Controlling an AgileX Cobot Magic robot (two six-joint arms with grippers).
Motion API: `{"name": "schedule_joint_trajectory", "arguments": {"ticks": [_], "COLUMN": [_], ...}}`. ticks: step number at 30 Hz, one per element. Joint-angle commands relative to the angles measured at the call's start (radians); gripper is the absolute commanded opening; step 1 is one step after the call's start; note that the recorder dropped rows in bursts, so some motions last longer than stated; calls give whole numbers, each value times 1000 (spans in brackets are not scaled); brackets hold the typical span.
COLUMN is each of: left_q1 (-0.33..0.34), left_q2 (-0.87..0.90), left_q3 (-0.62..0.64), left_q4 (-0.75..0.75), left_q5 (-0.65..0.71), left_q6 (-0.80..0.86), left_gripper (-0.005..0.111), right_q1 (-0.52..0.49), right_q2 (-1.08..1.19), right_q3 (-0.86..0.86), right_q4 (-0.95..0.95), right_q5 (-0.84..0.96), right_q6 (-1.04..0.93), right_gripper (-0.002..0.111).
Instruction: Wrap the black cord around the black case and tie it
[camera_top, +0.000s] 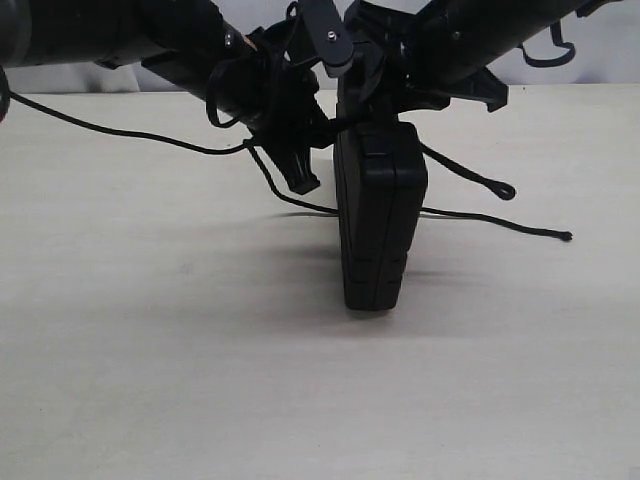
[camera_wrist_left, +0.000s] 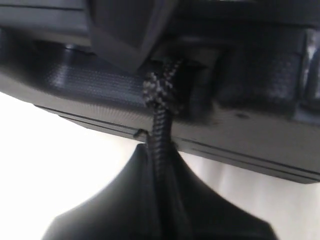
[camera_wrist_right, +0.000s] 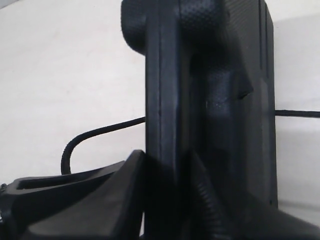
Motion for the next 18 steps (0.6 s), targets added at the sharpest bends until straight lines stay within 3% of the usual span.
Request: {"name": "schedule_joint_trajectory", "arguments": {"ticks": [1, 11, 18], "left_q1": [-13, -41, -47], "left_q2": [-3, -3, -3], "left_q3": [-1, -1, -1], "left_q4": [-43, -46, -95], "left_q5": [-79, 10, -43], "left_q6": [1, 107, 109], "left_gripper": [0, 0, 0], "right_q1": [4, 4, 4], "right_q2": [4, 4, 4], "right_q3": [3, 3, 3], "right_q4": [8, 8, 8], "right_q5": [5, 5, 5], "right_q6": [-9, -9, -9], "right_gripper": [4, 4, 4]}}
